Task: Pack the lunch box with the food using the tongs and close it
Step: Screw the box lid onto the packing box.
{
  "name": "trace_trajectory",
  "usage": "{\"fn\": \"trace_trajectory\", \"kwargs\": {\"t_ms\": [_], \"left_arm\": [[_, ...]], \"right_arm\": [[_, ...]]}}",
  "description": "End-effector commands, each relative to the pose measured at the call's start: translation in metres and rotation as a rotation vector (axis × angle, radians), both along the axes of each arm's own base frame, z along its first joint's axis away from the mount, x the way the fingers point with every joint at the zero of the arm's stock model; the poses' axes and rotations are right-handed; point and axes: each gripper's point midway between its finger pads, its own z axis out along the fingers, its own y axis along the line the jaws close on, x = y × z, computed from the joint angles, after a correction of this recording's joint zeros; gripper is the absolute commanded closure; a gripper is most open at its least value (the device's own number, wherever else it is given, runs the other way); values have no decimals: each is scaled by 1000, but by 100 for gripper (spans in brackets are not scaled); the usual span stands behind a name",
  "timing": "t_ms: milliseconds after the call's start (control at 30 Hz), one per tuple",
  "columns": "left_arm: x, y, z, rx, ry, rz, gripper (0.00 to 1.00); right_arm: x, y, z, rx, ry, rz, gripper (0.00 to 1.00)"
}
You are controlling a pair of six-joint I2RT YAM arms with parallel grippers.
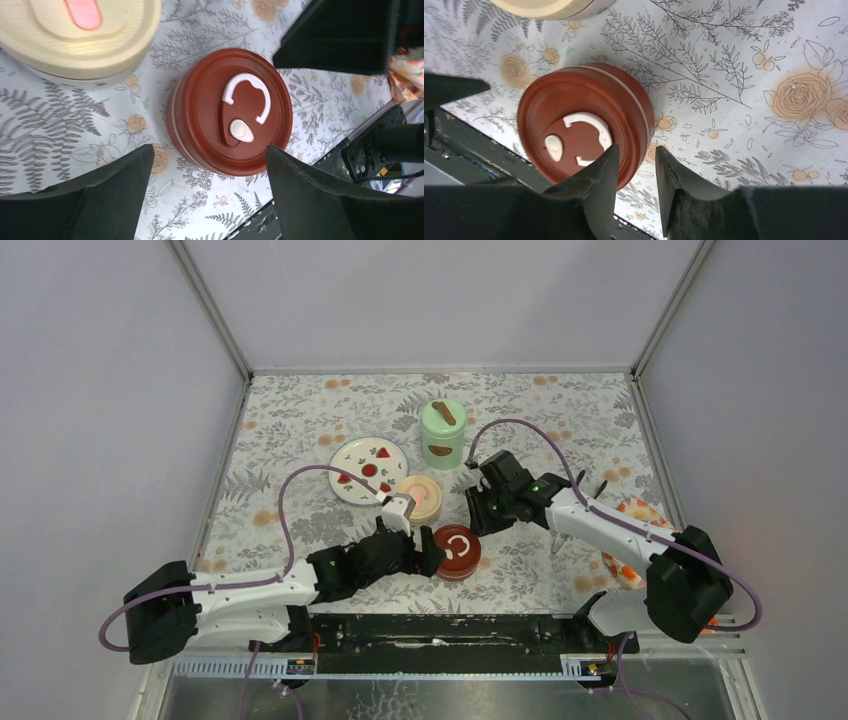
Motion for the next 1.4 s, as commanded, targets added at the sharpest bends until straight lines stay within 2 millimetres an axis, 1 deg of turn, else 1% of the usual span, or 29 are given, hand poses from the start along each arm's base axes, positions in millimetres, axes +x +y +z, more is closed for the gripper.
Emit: {"fn": "trace_trajectory", "kwargs": {"t_ms": [0,67,167,300,467,567,667,767,867,967,1067,1233,1300,1367], "left_arm": [[-5,-14,1,-5,-70,-22,10],[-12,-19,-2,25,-100,-25,9],[-17,-24,-3,59,-178,-3,7],[-22,-29,-16,93,-208,1,5],[-28,-39,-34,154,-223,-39,2],[-30,-44,-41,165,-211,-49,1],[-32,-47,-45,158,-192,-49,2],[-25,-41,-47,166,-191,13,2],[-13,-33,-46,153,-183,83,2],[0,-23,-47,125,-154,137,4],[11,-17,-44,93,-148,164,6],[17,-15,-42,107,-161,170,7],[16,-15,-43,106,-156,164,7],[13,-14,-44,98,-147,152,7]], "right_arm": [[12,12,-1,14,-8,49,60],[13,16,-2,26,-4,61,60],[14,22,2,47,-6,74,60],[17,29,6,71,-6,88,60],[19,35,3,79,8,100,57],[18,38,0,87,25,113,57],[12,38,-7,78,62,124,58],[3,34,-12,78,92,123,61],[-10,28,-15,92,120,109,64],[-26,21,-19,102,151,94,66],[-38,16,-22,109,164,74,68],[-52,18,-19,138,172,69,70],[-55,17,-18,141,173,72,70],[-53,15,-13,139,151,72,69]]}}
